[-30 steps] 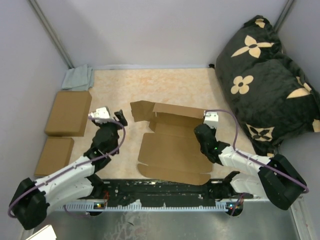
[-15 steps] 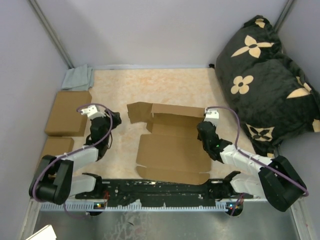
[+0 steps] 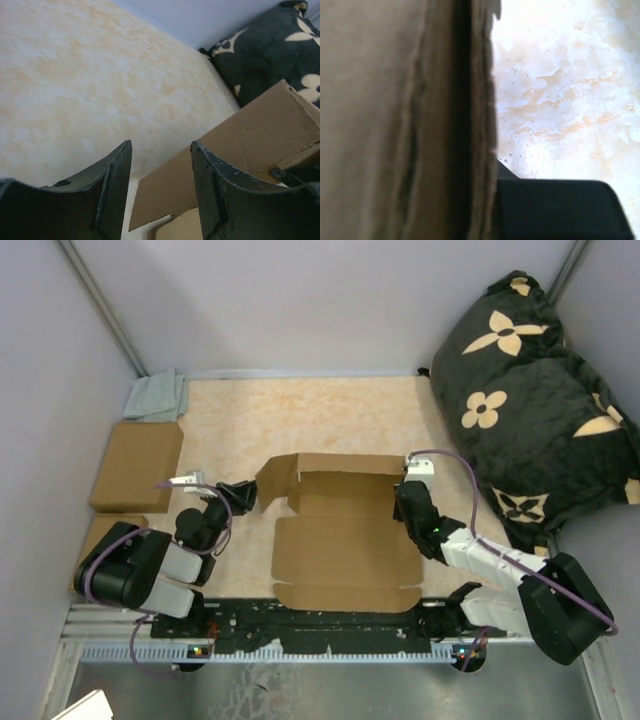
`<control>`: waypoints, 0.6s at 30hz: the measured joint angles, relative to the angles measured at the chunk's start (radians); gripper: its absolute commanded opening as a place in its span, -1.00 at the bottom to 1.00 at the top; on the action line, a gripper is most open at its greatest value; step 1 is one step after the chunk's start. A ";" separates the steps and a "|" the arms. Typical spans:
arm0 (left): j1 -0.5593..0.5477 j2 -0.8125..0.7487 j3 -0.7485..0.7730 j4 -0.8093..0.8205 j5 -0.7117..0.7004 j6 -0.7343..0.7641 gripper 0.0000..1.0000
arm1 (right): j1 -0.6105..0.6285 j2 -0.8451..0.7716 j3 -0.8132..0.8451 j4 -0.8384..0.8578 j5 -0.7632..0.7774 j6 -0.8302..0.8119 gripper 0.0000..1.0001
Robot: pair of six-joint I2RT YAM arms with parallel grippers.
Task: Fold the paper box
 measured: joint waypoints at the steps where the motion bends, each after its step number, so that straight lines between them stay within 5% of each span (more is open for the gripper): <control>1: -0.004 -0.002 -0.017 0.021 0.017 -0.004 0.12 | 0.000 0.000 0.002 -0.003 -0.003 -0.002 -0.97; 8: -0.081 -0.148 -0.058 0.031 0.110 0.035 0.13 | -0.006 0.010 0.019 -0.013 -0.037 -0.012 -0.96; 18: -0.284 -0.294 0.050 -0.272 0.145 0.237 0.14 | -0.006 0.035 0.044 -0.014 -0.083 -0.021 -0.95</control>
